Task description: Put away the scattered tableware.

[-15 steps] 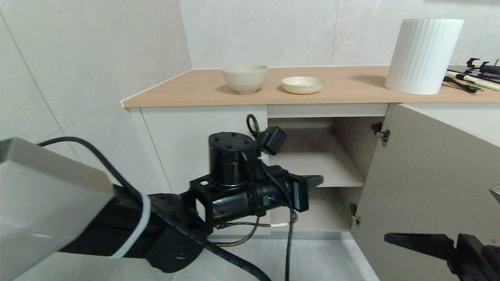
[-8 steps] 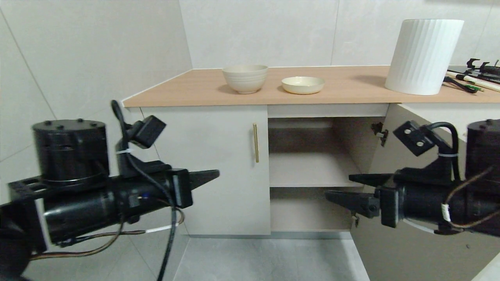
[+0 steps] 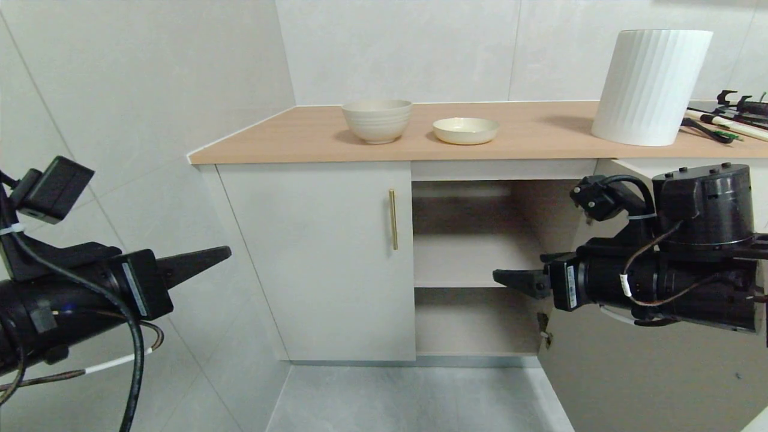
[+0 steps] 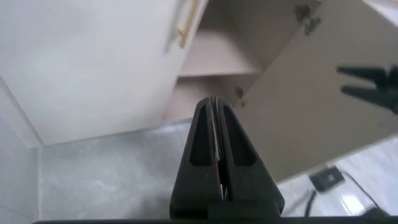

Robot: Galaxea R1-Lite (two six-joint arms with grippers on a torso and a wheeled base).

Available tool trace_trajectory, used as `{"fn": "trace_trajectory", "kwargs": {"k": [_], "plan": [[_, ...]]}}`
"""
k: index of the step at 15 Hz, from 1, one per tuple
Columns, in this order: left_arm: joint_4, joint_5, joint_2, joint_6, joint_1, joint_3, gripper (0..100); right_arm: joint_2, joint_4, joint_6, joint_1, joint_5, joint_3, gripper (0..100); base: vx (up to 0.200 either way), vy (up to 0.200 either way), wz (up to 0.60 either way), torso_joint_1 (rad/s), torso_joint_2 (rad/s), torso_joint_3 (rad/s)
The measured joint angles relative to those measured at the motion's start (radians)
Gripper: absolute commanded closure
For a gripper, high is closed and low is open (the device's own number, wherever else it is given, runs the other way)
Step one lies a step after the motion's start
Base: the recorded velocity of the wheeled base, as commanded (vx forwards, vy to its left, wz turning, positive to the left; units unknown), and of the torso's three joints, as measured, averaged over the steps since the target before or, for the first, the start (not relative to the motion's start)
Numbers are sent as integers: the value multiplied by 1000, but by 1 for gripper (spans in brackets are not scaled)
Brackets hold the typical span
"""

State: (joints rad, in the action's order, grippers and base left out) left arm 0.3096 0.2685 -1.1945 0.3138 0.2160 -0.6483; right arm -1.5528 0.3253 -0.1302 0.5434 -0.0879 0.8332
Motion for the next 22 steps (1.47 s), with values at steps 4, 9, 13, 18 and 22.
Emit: {"fn": "trace_trajectory", "kwargs": {"k": [4,9,13,18,22], "plan": [[-3,0,10,1,-28,-19,100,43,-29,-2,0,0,5,0,0,0,0,0,0,0],[-7,3,4,1,-46,-27,100,58,-43,-1,0,0,5,0,200,0,0,0,1,1],[-5,3,-3,3,-50,-28,100,60,-44,-3,1,-1,6,0,200,0,0,2,1,5],[-4,4,-8,7,-50,-28,100,68,-57,-10,2,-11,5,0,120,0,0,0,1,1],[-1,4,-8,11,-50,-27,100,130,-92,-88,33,-94,11,0,0,0,0,0,0,0]]}}
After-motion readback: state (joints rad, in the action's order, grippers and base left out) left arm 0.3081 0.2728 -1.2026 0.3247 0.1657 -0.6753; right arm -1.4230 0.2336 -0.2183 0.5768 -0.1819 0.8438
